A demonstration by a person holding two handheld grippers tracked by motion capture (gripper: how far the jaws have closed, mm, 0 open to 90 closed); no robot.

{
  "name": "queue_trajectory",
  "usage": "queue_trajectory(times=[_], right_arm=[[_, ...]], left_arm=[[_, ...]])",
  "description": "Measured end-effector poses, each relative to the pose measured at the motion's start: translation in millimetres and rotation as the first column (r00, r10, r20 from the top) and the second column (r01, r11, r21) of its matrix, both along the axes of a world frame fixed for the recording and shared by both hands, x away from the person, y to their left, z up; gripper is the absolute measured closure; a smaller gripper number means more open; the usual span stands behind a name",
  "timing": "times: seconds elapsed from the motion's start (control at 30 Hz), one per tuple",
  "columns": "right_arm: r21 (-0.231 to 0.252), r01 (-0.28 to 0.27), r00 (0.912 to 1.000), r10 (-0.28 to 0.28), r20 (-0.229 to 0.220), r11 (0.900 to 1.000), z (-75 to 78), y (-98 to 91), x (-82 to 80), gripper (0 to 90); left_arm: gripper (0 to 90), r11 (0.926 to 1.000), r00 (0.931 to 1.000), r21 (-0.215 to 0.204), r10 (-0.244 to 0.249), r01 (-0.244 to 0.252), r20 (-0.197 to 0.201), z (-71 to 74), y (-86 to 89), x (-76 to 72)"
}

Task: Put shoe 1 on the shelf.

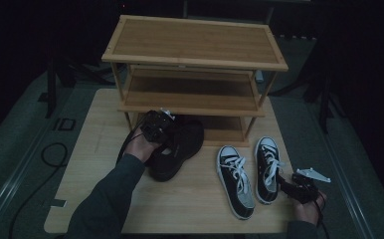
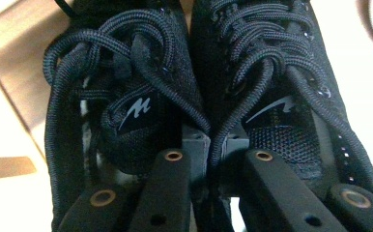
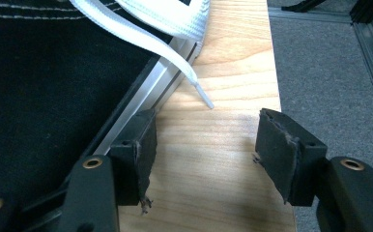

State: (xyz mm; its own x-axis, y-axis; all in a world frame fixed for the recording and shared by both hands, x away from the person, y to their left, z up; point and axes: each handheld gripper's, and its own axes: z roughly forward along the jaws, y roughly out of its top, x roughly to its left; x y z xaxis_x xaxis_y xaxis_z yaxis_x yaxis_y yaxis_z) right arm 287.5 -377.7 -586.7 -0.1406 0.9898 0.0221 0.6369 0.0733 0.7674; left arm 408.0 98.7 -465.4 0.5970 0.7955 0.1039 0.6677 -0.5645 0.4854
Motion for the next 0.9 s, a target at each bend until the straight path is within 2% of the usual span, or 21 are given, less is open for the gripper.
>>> queue_trajectory(times=[0.27,0.57,0.67,0.9], right_arm=[[0.0,0.0,1.0,0.0,0.0,1.0,0.0,0.0,0.0,39.5],[0.0,0.0,1.0,0.0,0.0,1.0,0.0,0.0,0.0,39.5],[0.0,0.0,1.0,0.0,0.0,1.0,0.0,0.0,0.0,39.5],[0.0,0.0,1.0,0.0,0.0,1.0,0.0,0.1,0.0,39.5]], left_arm=[[85.7,0.9988,0.9989,0.029,0.039,-0.04,0.028,-1.8,-6.6,7.0],[85.6,0.9961,0.9953,0.012,0.087,-0.088,0.043,-6.3,-16.6,13.9],[85.2,0.995,0.9944,0.008,0.099,-0.1,0.035,-7.5,-18.5,16.4],[82.0,0.9974,0.9977,0.026,0.067,-0.067,0.01,-9.0,-16.2,14.3]])
